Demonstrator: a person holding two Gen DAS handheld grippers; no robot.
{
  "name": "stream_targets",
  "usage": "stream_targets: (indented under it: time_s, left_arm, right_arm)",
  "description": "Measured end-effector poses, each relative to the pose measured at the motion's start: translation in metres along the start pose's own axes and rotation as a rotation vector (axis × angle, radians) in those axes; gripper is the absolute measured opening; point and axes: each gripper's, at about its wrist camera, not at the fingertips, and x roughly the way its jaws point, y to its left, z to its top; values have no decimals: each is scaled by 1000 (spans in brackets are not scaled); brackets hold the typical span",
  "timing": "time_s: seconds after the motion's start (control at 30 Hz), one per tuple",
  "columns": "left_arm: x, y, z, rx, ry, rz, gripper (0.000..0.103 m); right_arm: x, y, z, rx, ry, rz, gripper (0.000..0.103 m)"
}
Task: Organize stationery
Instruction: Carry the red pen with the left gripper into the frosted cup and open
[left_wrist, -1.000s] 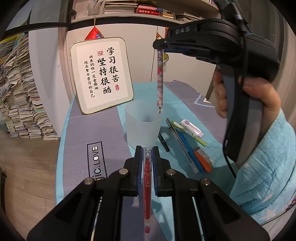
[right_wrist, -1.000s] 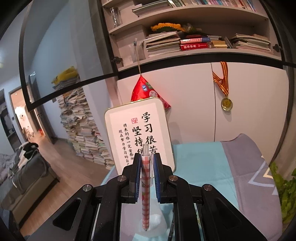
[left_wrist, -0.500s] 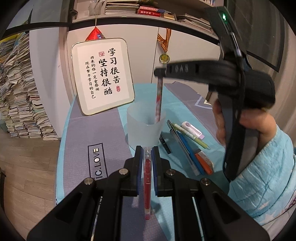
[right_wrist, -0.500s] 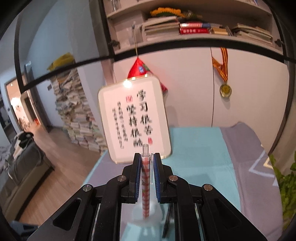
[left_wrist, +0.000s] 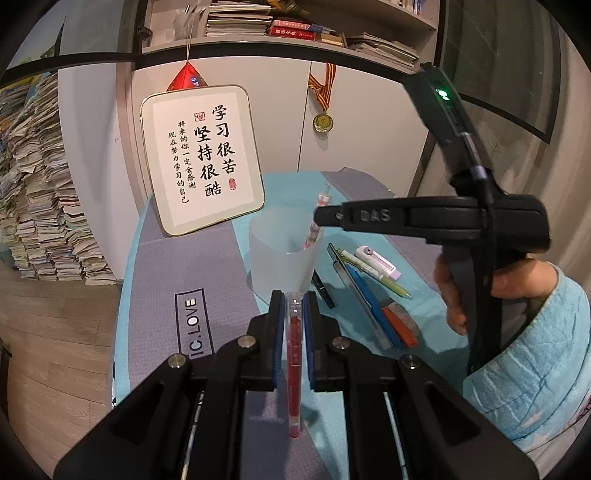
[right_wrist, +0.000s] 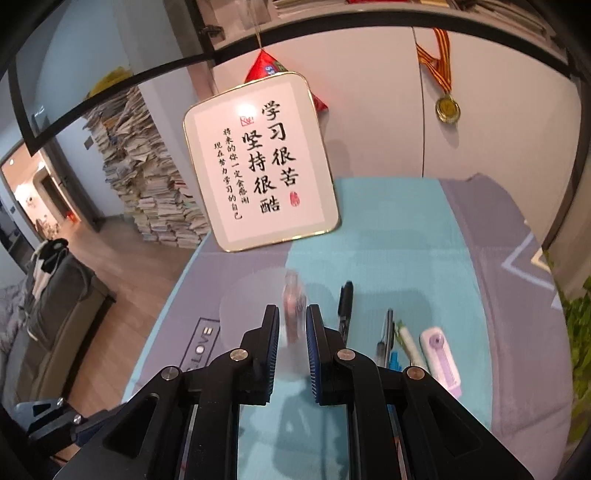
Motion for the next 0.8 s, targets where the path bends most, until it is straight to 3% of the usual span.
stream_targets:
  time_s: [0.17, 0.27, 0.43, 0.63, 0.8]
  left_arm:
    - [-2, -1, 1, -1, -4, 7, 8]
    - [-3, -3, 1, 2, -4, 10, 8]
    - [-5, -10, 3, 12, -5, 13, 8]
    - [-13, -17, 14, 33, -29, 34, 8]
    - [-20, -20, 32, 43, -65, 74, 8]
  right_arm:
    - [-26, -4, -18, 0, -44, -17, 14]
    - [-45, 5, -42, -121, -104, -114, 14]
    - [-64, 5, -79, -224, -109, -165, 14]
    - [-70, -26, -103, -126, -47, -177, 14]
    - [-81, -44, -114, -82, -60, -198, 14]
